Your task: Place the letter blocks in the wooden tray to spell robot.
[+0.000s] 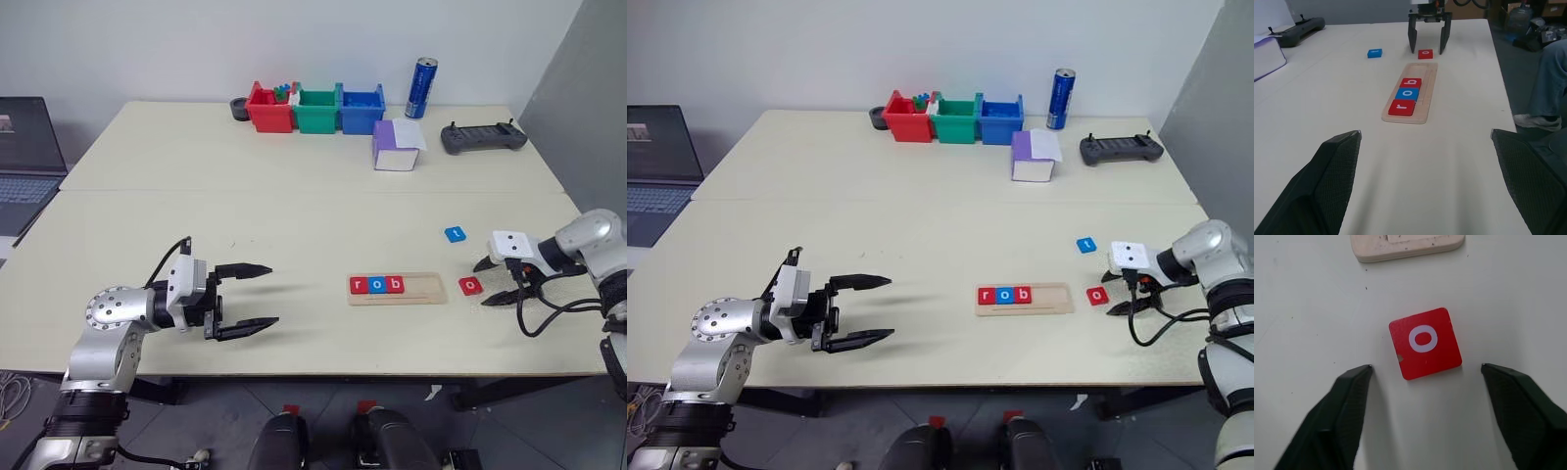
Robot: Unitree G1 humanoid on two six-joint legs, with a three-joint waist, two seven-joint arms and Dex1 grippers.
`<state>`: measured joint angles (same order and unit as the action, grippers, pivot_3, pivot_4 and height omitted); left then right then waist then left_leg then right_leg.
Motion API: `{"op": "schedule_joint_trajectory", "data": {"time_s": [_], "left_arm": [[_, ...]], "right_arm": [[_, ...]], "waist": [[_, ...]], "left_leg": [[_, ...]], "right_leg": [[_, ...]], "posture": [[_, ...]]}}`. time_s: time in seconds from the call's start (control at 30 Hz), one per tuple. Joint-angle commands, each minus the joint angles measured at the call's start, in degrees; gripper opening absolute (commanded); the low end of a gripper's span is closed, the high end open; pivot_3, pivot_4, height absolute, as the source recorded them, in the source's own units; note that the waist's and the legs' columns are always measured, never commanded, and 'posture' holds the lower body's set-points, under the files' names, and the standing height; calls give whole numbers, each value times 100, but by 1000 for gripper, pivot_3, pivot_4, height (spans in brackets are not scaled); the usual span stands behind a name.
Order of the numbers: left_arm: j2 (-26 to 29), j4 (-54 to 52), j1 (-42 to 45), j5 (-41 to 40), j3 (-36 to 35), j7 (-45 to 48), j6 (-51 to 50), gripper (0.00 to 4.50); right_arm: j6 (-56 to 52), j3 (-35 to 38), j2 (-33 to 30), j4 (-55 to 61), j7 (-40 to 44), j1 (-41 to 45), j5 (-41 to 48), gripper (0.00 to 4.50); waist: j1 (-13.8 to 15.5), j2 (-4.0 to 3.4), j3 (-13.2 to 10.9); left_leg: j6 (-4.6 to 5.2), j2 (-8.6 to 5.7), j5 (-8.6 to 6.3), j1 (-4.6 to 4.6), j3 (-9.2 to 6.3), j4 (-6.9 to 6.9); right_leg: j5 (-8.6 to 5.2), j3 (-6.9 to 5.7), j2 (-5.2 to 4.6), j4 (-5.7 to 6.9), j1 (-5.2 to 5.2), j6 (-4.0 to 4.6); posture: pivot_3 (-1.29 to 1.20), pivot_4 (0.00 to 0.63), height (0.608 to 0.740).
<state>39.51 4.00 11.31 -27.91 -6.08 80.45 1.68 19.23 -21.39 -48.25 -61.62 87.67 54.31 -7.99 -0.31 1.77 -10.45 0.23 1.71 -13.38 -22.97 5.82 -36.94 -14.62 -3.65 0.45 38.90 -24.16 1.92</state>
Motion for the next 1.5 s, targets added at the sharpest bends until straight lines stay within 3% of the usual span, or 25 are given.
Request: {"op": "schedule_joint_trajectory", "data": {"time_s": [0.03,0.13,0.43,0.6,0.77,1.5], "left_arm": [[120,-220,-27,-98,-165,-42,5,4500],[156,-272,-20,-123,-166,-67,-43,4500],[198,-280,49,-134,-159,-83,-114,4500],[154,-201,108,-105,-111,-82,-72,4500],[73,-179,114,-66,-56,-104,-8,4500],[38,-339,70,-70,-35,-190,-64,4500]], "right_arm": [[99,103,49,-82,164,112,-90,2468],[111,119,116,-73,155,97,-93,1446],[4,113,-61,535,483,73,170,1439],[-585,-4,-313,2018,483,-96,835,1439],[-1202,51,-98,3118,382,-389,803,1439],[-2547,-200,569,4048,-440,-680,-83,1439]], "waist": [[1,0,0],[2,0,0],[-2,-2,0],[5,-3,-1],[6,-3,-1],[15,-3,-1]], "left_leg": [[0,0,0,0,0,0],[0,0,0,0,0,0],[0,0,0,3,2,0],[0,0,0,2,1,0],[0,2,0,3,0,0],[0,-2,0,0,0,0]], "right_leg": [[0,1,0,0,0,1],[-1,0,-1,0,2,2],[-1,2,-1,3,1,3],[-1,1,-2,4,1,3],[-1,-2,-1,5,1,3],[-2,-3,-6,4,0,4]], "posture": [[0,150,740],[0,150,740],[0,150,740],[0,150,740],[0,150,740],[0,150,740]]}}
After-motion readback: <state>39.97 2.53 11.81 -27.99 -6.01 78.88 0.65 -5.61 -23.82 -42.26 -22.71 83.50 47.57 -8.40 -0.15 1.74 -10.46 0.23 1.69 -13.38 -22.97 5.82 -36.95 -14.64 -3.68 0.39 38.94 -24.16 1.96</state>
